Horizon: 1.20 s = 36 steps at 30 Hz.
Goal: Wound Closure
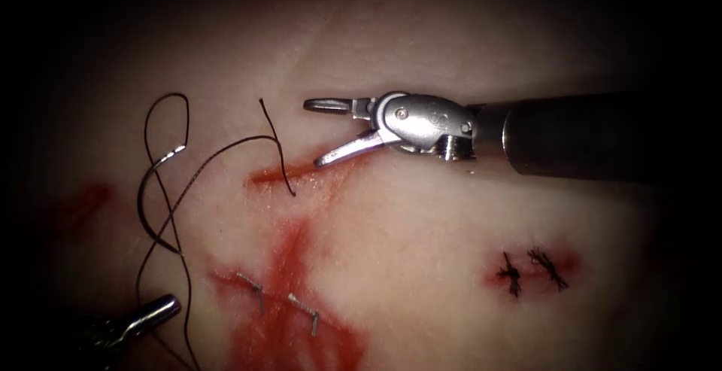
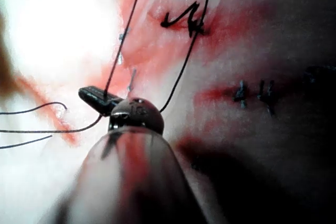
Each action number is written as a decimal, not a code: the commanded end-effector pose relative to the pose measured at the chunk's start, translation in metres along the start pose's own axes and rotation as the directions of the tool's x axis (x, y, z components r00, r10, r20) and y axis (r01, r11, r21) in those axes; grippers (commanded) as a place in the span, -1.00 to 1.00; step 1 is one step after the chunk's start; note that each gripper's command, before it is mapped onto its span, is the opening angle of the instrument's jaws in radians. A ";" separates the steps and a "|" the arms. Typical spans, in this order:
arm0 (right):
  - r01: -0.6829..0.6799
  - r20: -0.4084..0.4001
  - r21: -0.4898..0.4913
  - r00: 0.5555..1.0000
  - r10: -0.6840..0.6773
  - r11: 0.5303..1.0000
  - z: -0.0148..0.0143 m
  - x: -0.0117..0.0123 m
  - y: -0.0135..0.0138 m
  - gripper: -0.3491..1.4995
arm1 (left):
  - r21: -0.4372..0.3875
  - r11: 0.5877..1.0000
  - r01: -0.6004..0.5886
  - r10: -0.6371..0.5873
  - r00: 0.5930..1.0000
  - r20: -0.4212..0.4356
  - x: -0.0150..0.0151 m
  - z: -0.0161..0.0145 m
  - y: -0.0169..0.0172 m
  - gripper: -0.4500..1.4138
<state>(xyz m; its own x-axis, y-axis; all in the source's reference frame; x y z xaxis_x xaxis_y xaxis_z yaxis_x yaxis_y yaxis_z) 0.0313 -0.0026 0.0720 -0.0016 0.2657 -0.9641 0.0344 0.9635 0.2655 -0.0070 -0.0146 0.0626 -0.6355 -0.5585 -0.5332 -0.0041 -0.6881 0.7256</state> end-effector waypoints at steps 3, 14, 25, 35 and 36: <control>0.025 -0.015 0.005 1.000 -0.025 1.000 0.0022 -0.0002 0.0015 -0.25 | 0.000 1.000 -0.012 0.012 1.000 0.002 -0.0003 0.0011 0.0007 -1.00; 0.051 -0.065 0.073 0.997 -0.046 0.996 0.0089 -0.0019 0.0026 -1.00 | -0.003 1.000 -0.024 0.024 1.000 0.010 -0.0014 0.0018 0.0001 -1.00; 0.077 -0.091 0.148 0.994 -0.064 0.986 0.0111 -0.0038 0.0004 -1.00 | -0.014 1.000 -0.007 0.007 1.000 -0.003 -0.0028 0.0025 -0.0017 -1.00; 0.032 -0.162 0.150 0.987 -0.008 0.988 0.0092 -0.0038 -0.0011 -1.00 | -0.016 0.997 0.072 -0.072 0.997 0.017 -0.0066 0.0070 -0.0014 -1.00; 0.032 -0.168 0.149 0.986 -0.006 0.988 0.0091 -0.0037 -0.0011 -1.00 | -0.025 0.997 0.080 -0.079 0.997 0.022 -0.0070 0.0076 -0.0011 -1.00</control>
<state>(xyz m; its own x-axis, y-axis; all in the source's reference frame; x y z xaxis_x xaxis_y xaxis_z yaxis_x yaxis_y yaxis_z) 0.0396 -0.0046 0.0746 -0.1777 0.2615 -0.9487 0.1845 0.9558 0.2289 -0.0086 -0.0060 0.0698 -0.6605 -0.4755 -0.5811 -0.0349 -0.7537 0.6563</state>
